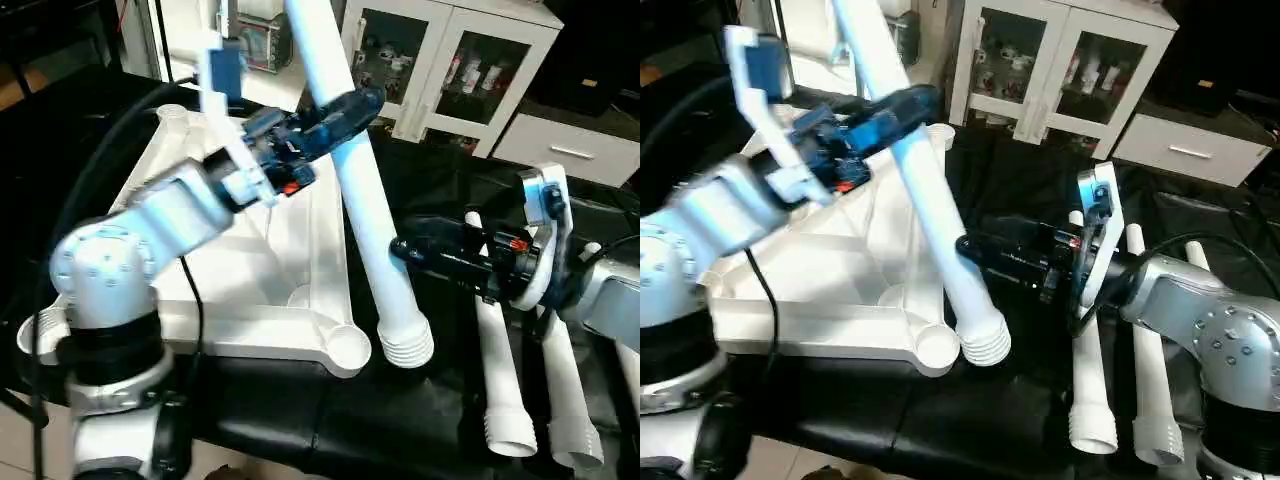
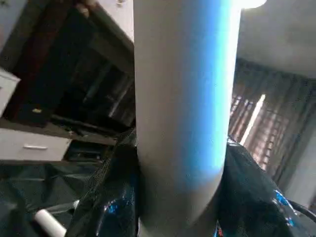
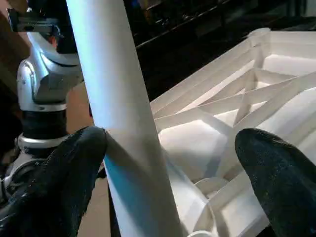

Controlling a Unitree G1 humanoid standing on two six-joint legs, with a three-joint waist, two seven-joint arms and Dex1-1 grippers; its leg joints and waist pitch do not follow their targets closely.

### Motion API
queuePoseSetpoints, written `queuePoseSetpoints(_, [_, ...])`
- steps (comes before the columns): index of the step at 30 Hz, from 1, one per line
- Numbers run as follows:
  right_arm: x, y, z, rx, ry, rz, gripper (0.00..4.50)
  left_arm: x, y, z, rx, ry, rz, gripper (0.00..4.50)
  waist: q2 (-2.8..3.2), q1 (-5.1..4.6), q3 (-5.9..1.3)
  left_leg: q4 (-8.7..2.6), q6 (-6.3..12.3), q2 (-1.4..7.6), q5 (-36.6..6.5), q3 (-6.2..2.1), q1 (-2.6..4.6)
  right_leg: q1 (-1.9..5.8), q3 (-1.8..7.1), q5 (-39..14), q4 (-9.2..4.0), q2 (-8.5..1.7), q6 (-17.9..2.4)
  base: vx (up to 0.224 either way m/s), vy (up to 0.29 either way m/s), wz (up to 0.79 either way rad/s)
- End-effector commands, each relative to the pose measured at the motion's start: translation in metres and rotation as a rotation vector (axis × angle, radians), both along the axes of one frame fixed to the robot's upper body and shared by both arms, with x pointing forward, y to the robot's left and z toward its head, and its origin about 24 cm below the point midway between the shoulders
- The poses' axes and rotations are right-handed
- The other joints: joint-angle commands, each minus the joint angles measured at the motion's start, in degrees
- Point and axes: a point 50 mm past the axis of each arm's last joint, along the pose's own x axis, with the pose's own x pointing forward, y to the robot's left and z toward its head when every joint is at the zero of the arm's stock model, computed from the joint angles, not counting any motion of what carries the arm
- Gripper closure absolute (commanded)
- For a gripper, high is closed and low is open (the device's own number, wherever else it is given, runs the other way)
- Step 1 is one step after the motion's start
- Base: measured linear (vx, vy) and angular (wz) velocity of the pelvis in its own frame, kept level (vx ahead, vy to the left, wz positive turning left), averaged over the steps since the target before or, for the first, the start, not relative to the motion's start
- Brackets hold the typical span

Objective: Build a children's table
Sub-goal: Pick table leg

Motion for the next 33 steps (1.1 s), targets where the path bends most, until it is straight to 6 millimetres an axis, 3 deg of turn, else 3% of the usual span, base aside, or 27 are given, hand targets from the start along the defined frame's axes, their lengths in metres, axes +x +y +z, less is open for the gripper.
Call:
queuePoseSetpoints(1, [-0.002, -0.002, -0.001, -0.025, 0.010, -0.013, 0.00, -0.006, -0.006, 0.004, -0.016, -0.032, -0.070, 2.81, 0.60, 0.11, -3.45, -4.03, -1.35, 3.32, -0.1, -1.16, 0.26, 2.97, 2.91, -4.0, -3.79, -4.78, -9.3, 0.000, 0.000, 0.00])
queuePoseSetpoints(9, [-0.008, 0.003, -0.005, -0.042, 0.024, 0.019, 0.00, -0.007, -0.007, 0.003, -0.016, -0.058, -0.112, 2.81, 0.69, 0.23, -3.52, -4.04, -1.74, 3.34, 0.4, -1.16, 0.24, 3.04, 2.91, -1.8, -3.59, -4.78, -9.7, 0.000, 0.000, 0.00])
queuePoseSetpoints(13, [-0.009, 0.006, -0.008, -0.070, 0.026, 0.027, 0.00, -0.008, -0.007, 0.003, -0.014, -0.063, -0.114, 2.81, 0.74, 0.18, -3.41, -4.14, -2.17, 3.37, -1.1, -1.16, 0.27, 2.99, 2.94, -4.1, -3.84, -4.85, -9.5, 0.000, 0.000, 0.00])
queuePoseSetpoints(20, [-0.011, 0.010, -0.011, -0.100, 0.023, 0.033, 0.00, -0.007, -0.006, 0.001, 0.011, -0.066, -0.093, 2.81, 0.59, 0.19, -3.45, -4.12, -2.13, 3.36, -0.3, -1.18, 0.23, 3.00, 2.96, -3.1, -3.69, -4.80, -9.2, 0.000, 0.000, 0.00])
queuePoseSetpoints(22, [-0.005, 0.008, -0.012, -0.139, -0.001, -0.023, 0.00, 0.016, -0.005, -0.006, 0.159, -0.006, 0.168, 2.82, 0.66, 0.17, -3.43, -4.17, -2.12, 3.51, -0.2, -1.28, 0.21, 2.95, 2.93, -3.0, -3.71, -4.71, -8.8, 0.000, 0.000, 0.00])
queuePoseSetpoints(23, [-0.005, 0.008, -0.012, -0.139, -0.001, -0.023, 0.00, 0.016, -0.005, -0.006, 0.159, -0.006, 0.168, 2.82, 0.60, 0.15, -3.36, -4.13, -2.17, 3.46, -0.9, -1.24, 0.34, 2.88, 3.01, -4.3, -4.02, -4.79, -7.4, 0.000, 0.000, 0.00])
queuePoseSetpoints(25, [0.002, 0.006, -0.013, -0.147, -0.011, -0.081, 0.00, 0.038, 0.001, -0.003, 0.170, 0.107, 0.400, 2.82, 0.50, 0.06, -3.54, -3.97, -2.64, 3.40, -1.2, -1.32, 0.13, 3.13, 3.04, -4.7, -3.90, -4.79, -7.0, 0.000, 0.000, 0.00])
queuePoseSetpoints(29, [0.010, 0.004, -0.011, -0.130, -0.023, -0.152, 0.00, 0.046, 0.003, 0.003, 0.182, 0.149, 0.515, 2.82, 0.40, -0.04, -3.63, -3.94, -2.75, 3.35, -0.2, -1.49, 0.04, 3.17, 2.88, -3.7, -3.76, -4.88, -7.9, 0.000, 0.000, 0.00])
queuePoseSetpoints(33, [0.017, 0.004, -0.010, -0.128, -0.032, -0.214, 0.00, 0.053, 0.006, -0.003, 0.216, 0.256, 0.624, 2.82, 0.42, -0.18, -3.65, -3.76, -2.31, 3.30, 0.8, -1.38, 0.01, 3.13, 2.92, -1.3, -3.55, -4.79, -9.0, 0.000, 0.000, 0.00])
